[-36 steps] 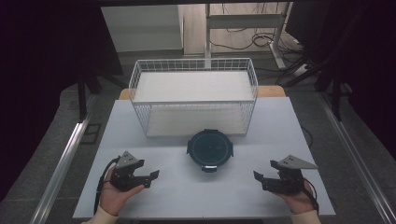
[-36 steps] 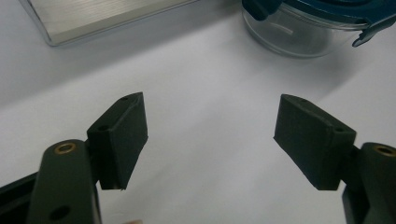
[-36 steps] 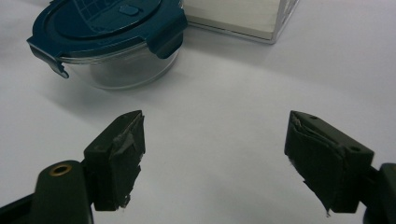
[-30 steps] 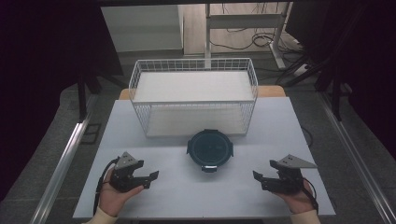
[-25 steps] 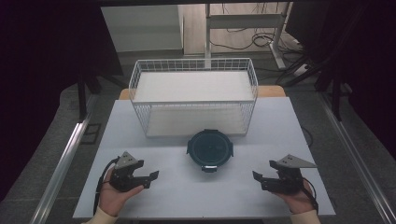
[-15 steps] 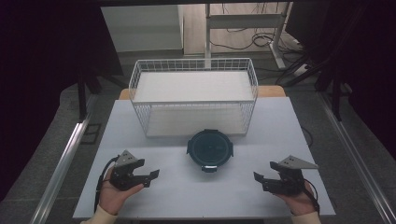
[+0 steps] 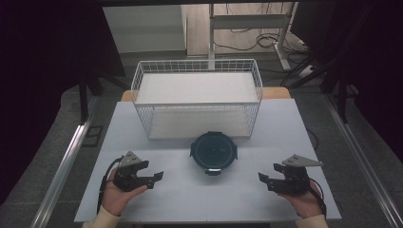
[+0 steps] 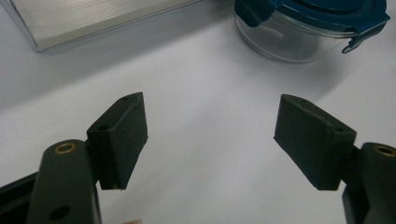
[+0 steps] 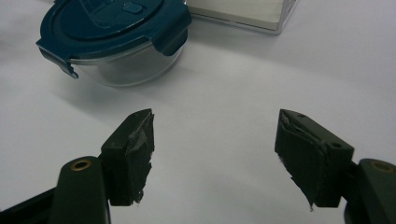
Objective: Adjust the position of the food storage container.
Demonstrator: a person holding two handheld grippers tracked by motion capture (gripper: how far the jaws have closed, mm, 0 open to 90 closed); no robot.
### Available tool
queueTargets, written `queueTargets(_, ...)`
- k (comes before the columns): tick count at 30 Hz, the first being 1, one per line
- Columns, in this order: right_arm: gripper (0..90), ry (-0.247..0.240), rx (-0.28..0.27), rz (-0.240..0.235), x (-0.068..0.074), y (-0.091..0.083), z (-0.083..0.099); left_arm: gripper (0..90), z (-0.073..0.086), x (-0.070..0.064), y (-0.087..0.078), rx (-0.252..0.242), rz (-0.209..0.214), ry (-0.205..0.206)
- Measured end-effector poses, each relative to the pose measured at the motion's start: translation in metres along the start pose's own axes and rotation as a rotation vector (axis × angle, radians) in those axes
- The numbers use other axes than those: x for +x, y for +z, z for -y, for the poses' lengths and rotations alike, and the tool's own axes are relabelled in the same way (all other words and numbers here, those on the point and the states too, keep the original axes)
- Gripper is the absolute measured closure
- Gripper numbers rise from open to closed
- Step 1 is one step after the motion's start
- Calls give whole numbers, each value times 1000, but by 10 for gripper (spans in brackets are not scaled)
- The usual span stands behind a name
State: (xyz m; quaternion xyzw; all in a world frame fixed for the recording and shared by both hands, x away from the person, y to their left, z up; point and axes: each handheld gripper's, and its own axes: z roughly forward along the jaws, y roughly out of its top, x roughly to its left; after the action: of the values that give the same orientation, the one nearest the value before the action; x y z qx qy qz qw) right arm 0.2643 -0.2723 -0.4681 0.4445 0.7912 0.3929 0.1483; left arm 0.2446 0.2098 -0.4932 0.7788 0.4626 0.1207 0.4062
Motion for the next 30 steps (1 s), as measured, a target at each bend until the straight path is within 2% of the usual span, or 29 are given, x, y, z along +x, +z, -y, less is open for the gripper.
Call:
queueTargets(2, 288, 4, 8, 4, 0, 1, -5, 252, 0, 0, 0, -1, 1, 0)
queueTargets(5, 310, -19, 17, 17, -1, 2, -13, 252, -1, 1, -2, -12, 5, -2)
queueTargets(12, 348, -41, 36, 0, 1, 5, -32, 252, -1, 3, -5, -20, 12, -14)
queueTargets(17, 391, -71, 74, -1, 7, 16, -52, 251, -2, 2, -5, -19, 24, -15)
queueTargets(22, 450, -96, 115, -4, 8, 31, -72, 251, -1, 3, -5, -15, 20, -14)
queueTargets(24, 451, -94, 114, -1, 8, 32, -74, 251, -1, 3, -5, -15, 22, -15)
queueTargets(28, 514, -91, 109, 7, 10, 40, -83, 252, -1, 2, -4, -16, 27, -16)
queueTargets(30, 619, -106, 128, -3, 11, 49, -88, 251, -1, 1, -4, -16, 24, -16)
